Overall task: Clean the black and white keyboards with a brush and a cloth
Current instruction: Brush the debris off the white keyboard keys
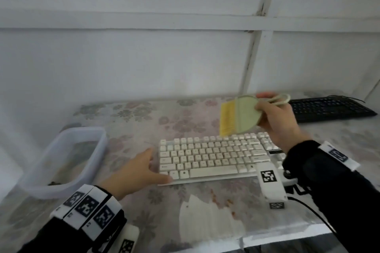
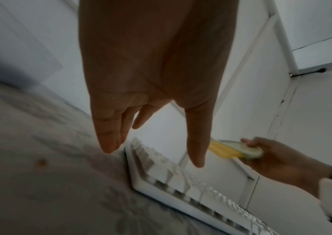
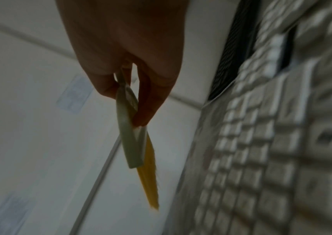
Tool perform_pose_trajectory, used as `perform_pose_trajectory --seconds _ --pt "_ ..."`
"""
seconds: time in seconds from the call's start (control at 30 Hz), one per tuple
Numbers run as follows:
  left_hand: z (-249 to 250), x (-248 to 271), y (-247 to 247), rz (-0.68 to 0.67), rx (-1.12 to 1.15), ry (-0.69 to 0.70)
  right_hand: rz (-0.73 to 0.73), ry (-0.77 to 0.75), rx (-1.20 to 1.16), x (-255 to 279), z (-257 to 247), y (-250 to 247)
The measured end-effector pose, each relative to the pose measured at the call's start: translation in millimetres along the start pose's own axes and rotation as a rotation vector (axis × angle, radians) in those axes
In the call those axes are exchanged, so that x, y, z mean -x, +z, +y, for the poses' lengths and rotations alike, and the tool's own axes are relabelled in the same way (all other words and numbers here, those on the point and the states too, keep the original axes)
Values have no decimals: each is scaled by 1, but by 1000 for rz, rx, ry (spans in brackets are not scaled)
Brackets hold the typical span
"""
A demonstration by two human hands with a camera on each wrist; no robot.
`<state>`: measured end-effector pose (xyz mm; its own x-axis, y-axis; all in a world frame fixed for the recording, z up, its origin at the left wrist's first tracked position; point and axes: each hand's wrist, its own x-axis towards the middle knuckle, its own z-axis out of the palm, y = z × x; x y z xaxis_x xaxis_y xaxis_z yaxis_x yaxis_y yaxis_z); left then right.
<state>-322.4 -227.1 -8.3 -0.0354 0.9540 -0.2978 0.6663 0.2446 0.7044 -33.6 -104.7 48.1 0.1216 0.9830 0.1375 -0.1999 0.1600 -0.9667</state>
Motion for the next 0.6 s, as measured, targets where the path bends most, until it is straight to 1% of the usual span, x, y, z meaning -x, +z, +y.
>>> perform_pose_trajectory --seconds 0.1,0.2,0.3,0.37,0.47,0.5,0.6 --pt "6 -4 8 -50 98 -11 95 21 23 -11 4 -59" --pt "5 -7 11 -23 107 -46 181 74 84 -19 8 -108" --pt "9 -11 17 21 91 -70 251 116 77 -28 12 -145" --pt "12 -12 20 68 93 -92 279 171 66 -34 15 -163" --pt "12 -18 21 87 172 -96 279 280 19 -40 21 -178" --pt "11 -19 21 80 194 -105 270 310 8 -42 23 -181" --pt "11 -22 18 -10 229 -97 248 353 1 -45 28 -182"
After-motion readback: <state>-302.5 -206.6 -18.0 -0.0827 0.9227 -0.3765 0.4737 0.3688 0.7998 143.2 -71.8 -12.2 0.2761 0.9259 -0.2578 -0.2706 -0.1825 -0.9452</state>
